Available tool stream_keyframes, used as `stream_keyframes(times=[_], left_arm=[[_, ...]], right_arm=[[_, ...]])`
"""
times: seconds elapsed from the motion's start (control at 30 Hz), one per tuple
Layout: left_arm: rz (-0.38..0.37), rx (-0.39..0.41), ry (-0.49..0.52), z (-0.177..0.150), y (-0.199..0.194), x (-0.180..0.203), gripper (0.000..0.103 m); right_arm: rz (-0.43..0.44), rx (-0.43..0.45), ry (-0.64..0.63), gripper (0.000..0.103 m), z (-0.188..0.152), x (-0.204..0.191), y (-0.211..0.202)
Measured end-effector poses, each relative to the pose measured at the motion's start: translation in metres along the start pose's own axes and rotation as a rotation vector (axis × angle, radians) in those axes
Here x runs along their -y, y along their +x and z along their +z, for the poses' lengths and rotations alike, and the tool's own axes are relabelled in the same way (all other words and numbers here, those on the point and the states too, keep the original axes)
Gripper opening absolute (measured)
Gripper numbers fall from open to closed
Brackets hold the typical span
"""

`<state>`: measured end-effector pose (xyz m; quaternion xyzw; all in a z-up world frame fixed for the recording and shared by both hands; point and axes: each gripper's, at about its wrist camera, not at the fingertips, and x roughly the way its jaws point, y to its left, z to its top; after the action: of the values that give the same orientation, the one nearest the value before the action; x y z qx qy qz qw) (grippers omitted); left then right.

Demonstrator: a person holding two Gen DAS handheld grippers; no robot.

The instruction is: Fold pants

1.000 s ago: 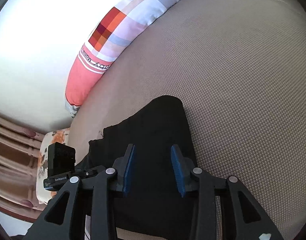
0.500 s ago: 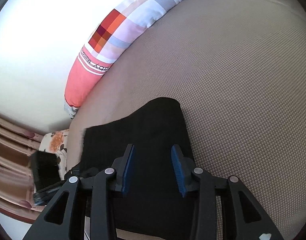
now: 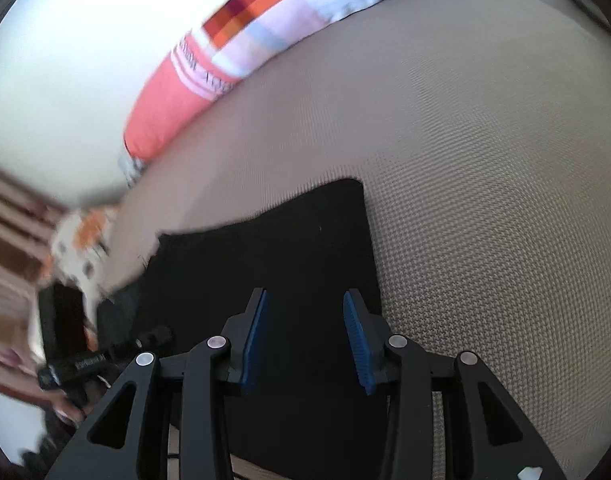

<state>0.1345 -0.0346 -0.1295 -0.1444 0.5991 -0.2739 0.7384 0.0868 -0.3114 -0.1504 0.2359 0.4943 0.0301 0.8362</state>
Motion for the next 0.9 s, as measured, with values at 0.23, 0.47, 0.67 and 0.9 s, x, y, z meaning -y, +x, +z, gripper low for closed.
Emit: stream_keyframes(times=[0.23,0.47,0.67,0.9], left_arm=[[0.194,0.047,0.098,0.005,-0.020,0.007,0.026],[0.191,0.178,0.182,0.008,-0.049,0.015,0.028],[0.200,0.092,0.231,0.020,-0.001,0.028,0.028],[0.235,0.086,0.259,0.008,0.004,0.028,0.028]], right_arm=[[-0.140,0.004,-0.149,0.034,0.006,-0.022,-0.002],[-0.215,0.023,-0.236,0.035,0.034,-0.034,0.015],[-0.267,0.023,-0.259,0.038,0.048,-0.035,0.024],[-0.209,0.009,-0.233,0.038,0.029,-0.035,-0.002]])
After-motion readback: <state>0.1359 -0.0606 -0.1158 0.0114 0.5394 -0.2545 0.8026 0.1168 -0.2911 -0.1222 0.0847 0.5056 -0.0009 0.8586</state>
